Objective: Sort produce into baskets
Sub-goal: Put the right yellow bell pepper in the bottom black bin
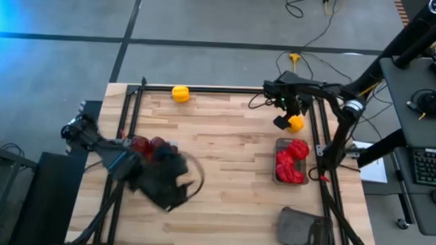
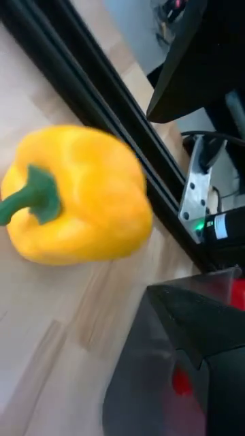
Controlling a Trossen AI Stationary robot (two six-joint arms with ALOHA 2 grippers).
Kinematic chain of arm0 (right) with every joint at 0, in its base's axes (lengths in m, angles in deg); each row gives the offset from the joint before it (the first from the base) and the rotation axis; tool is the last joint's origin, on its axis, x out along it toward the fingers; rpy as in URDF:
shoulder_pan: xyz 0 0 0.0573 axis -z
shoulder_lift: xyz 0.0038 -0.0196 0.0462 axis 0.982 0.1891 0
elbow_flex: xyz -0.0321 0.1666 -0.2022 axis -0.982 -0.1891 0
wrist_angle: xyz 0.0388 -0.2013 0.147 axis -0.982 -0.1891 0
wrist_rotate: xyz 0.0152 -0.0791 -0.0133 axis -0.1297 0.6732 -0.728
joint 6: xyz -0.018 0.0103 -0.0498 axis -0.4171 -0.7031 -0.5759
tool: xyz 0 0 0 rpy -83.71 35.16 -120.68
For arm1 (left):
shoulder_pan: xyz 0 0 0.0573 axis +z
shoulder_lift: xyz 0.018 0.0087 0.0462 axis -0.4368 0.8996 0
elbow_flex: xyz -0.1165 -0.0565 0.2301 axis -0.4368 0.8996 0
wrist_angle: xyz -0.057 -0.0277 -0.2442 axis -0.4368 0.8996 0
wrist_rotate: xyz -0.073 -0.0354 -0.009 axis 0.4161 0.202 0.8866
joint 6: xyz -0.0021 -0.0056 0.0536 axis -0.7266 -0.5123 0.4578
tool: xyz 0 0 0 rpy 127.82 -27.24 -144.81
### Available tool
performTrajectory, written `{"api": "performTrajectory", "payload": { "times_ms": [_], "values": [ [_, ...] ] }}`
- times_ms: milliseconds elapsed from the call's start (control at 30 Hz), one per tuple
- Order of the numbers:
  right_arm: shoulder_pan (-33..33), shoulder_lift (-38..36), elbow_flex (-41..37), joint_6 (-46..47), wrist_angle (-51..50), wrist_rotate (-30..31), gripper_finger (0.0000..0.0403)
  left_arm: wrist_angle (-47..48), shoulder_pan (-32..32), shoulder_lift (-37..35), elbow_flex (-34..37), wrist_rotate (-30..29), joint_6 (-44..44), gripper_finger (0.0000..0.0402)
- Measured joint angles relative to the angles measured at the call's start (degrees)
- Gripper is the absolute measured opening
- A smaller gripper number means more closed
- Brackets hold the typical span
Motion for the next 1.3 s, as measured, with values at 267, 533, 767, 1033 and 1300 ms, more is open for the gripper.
{"api": "performTrajectory", "payload": {
  "times_ms": [267,533,767,1033,1300],
  "values": [
    [1.7,6.4,0.0,-4.1,3.1,0.0,0.04,-1.0,13.8,1.1,0.0,6.5,17.3,0.0327],
    [2.1,9.9,0.0,-3.9,4.1,0.0,0.04,-5.7,17.8,5.0,0.0,5.8,28.2,0.0327],
    [2.1,12.0,0.0,-4.0,4.6,0.0,0.0377,-8.1,18.8,4.8,0.1,1.8,27.1,0.0326],
    [0.2,5.3,0.2,1.7,2.1,0.0,0.0304,-8.0,15.8,4.7,0.6,4.7,26.3,0.0326],
    [-17.9,-17.1,4.8,21.3,-2.9,-4.1,0.0304,-5.9,6.0,4.1,1.5,4.9,20.3,0.0326]
  ]
}}
